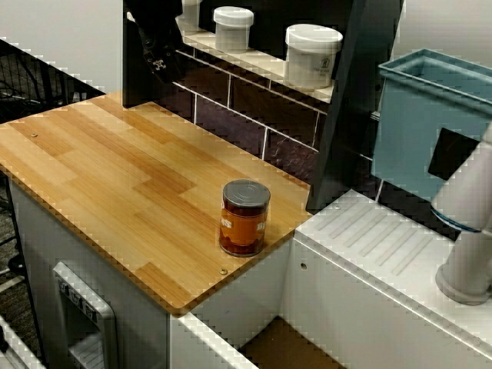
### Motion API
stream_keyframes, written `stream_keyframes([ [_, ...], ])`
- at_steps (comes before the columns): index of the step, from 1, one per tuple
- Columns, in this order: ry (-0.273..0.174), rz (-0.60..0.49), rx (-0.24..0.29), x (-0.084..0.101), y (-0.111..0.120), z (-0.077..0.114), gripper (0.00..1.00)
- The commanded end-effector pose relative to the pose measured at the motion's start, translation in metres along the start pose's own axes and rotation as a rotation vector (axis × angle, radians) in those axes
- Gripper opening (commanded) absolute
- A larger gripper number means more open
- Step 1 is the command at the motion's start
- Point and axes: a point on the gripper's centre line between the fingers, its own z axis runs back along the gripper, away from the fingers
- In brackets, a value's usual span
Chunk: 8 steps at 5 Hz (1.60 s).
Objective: Push into sink
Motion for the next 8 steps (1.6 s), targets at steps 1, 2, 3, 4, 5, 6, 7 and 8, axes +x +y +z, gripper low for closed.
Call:
stream_keyframes([
  [1, 0.000, 0.000, 0.000, 0.000, 0.000, 0.000, 1.00],
  [2, 0.079, 0.068, -0.029, 0.001, 0.004, -0.001, 1.00],
  [3, 0.063, 0.044, -0.027, 0.004, -0.010, -0.003, 1.00],
  [4, 0.052, 0.020, -0.047, 0.008, -0.027, -0.008, 1.00],
  [5, 0.078, 0.008, -0.028, 0.009, -0.029, -0.019, 1.00],
  [6, 0.096, 0.033, -0.036, 0.008, -0.028, -0.028, 1.00],
  [7, 0.114, 0.020, -0.031, 0.005, -0.031, -0.034, 1.00],
  [8, 0.126, 0.002, -0.025, -0.005, -0.031, -0.040, 1.00],
])
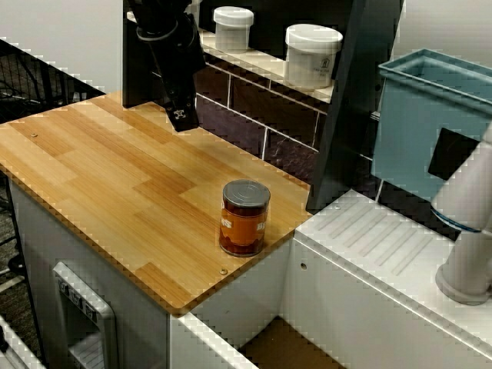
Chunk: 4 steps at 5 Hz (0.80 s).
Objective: Push into sink
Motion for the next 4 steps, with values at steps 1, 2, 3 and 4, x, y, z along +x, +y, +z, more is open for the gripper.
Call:
stream_keyframes([
  [1, -0.021, -0.082, 0.021, -0.012, 0.005, -0.003, 1.00],
  [2, -0.081, -0.229, -0.018, -0.007, -0.007, -0.002, 1.00],
  [3, -0.150, -0.321, -0.033, 0.005, -0.018, 0.001, 1.00],
  [4, -0.179, -0.348, -0.035, 0.015, -0.021, -0.002, 1.00],
])
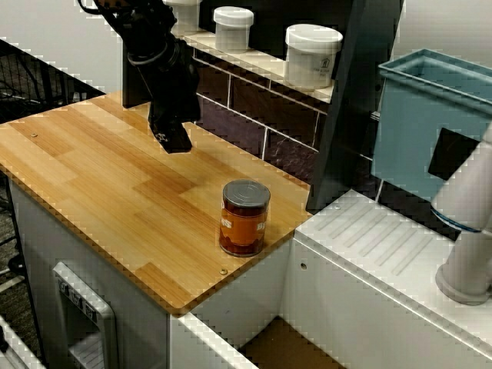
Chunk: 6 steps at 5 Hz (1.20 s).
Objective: Push into sink
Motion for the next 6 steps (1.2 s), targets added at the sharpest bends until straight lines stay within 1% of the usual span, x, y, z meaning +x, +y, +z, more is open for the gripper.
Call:
stream_keyframes([
  [1, -0.066, -0.090, 0.044, 0.026, 0.008, 0.007, 1.00],
  [2, -0.102, -0.142, 0.026, 0.041, -0.001, 0.021, 1.00],
  [3, -0.124, -0.113, -0.014, 0.052, -0.010, 0.036, 1.00],
  [4, -0.120, -0.100, -0.039, 0.055, -0.016, 0.038, 1.00],
  [5, -0.098, -0.128, -0.068, 0.049, -0.023, 0.025, 1.00],
  [6, -0.091, -0.196, -0.131, 0.043, -0.033, 0.013, 1.00],
])
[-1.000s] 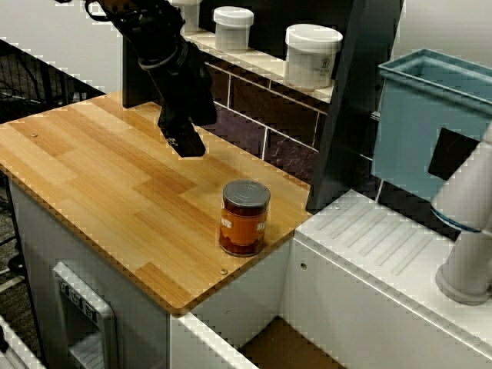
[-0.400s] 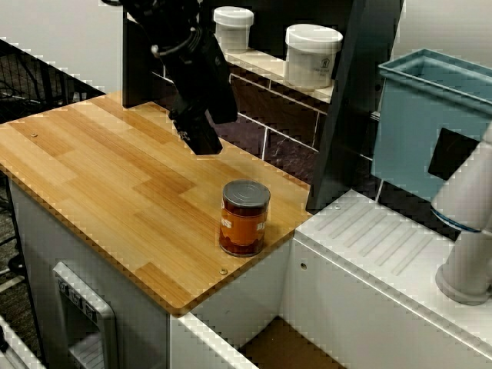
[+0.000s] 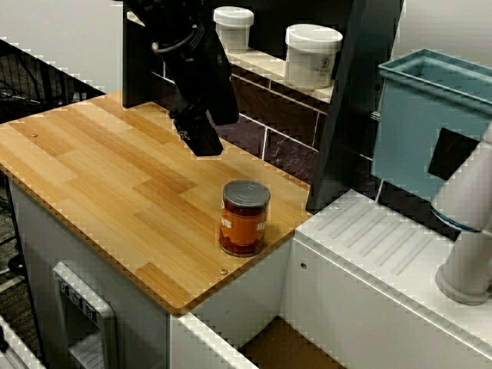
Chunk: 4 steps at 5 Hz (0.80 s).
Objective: Push into sink
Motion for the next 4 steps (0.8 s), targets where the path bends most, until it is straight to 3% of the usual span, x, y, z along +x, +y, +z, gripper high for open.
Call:
stream_keyframes([
  [1, -0.025, -0.167, -0.112, -0.007, -0.016, -0.012, 1.00],
  [2, -0.052, -0.238, -0.130, -0.012, -0.026, -0.015, 1.00],
  [3, -0.098, -0.319, -0.187, -0.008, -0.035, -0.016, 1.00],
  [4, -0.110, -0.344, -0.204, -0.006, -0.033, -0.016, 1.00],
])
